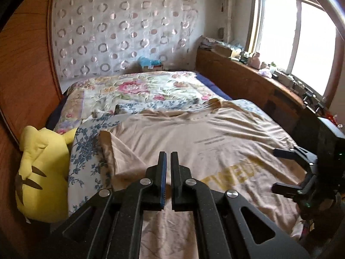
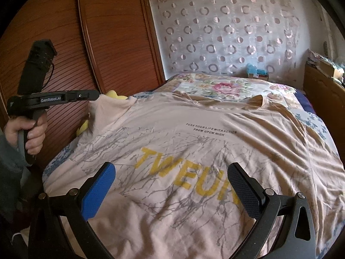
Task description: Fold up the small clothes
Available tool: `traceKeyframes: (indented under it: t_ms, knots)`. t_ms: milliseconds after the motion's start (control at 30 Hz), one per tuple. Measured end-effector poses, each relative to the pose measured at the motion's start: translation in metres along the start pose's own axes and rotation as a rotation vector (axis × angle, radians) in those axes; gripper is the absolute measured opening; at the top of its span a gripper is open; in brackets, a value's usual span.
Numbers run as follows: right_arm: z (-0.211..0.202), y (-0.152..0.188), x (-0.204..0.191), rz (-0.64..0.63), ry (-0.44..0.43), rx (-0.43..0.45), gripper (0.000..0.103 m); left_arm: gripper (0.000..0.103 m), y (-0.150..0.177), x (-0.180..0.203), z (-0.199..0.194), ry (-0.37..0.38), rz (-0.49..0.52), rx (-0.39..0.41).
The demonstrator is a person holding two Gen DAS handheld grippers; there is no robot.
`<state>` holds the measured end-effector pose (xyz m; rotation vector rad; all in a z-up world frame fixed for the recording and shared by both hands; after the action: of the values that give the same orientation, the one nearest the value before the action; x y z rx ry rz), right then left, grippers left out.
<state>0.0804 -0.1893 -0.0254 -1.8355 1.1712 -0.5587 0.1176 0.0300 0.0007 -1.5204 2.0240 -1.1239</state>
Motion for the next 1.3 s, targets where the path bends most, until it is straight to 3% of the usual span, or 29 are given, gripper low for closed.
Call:
traceKeyframes:
  t_ms: [133,267,333,400,533,700,933,1167,1300]
  knots:
    - [0.000,-0.001,-0.003,-0.007,0.005,0.009,0.103,0.035,0.001,-0.003,-0.017,-0.021,-0.016,0.041]
    - [0.003,0.001,-0.002,-0.002,-0.006,0.012,0.103,0.054,0.010,-0.012,-0.026,-0.048,-0.037,0.061]
    - [0.007,-0.001,-0.002,-0.013,-0.009,0.009,0.102,0.072,0.017,-0.020,-0.027,-0.048,-0.058,0.060]
    - [0.014,-0.007,-0.007,-0.038,-0.020,0.003,0.100,0.077,0.025,-0.028,-0.028,-0.049,-0.085,0.060]
    - [0.027,-0.017,-0.014,-0.075,-0.067,-0.020,0.092,0.079,0.038,-0.039,-0.031,-0.077,-0.092,0.064]
    - [0.052,-0.029,-0.028,-0.125,-0.124,-0.041,0.079,0.079,0.054,-0.051,-0.042,-0.163,-0.100,0.099]
    - [0.091,-0.046,-0.044,-0.173,-0.230,-0.081,0.069,0.079,0.078,-0.067,-0.046,-0.222,-0.131,0.097]
    - [0.142,-0.059,-0.078,-0.243,-0.319,-0.176,0.034,0.079,0.097,-0.077,-0.040,-0.249,-0.146,0.067]
    - [0.175,-0.060,-0.098,-0.253,-0.371,-0.237,0.033,0.079,0.104,-0.082,-0.038,-0.253,-0.157,0.050]
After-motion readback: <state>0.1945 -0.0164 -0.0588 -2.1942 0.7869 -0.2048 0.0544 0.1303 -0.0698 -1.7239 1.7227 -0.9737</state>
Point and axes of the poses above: each gripper's, at about its wrist camera, not at the fingertips, and z roughly the way its jaws point, x to its right, y to its underside, the point moved 4 cm from there along z, roughly the way its jaws point, and after that the axes turned 5 degrees about y, right-handed, at the moved point
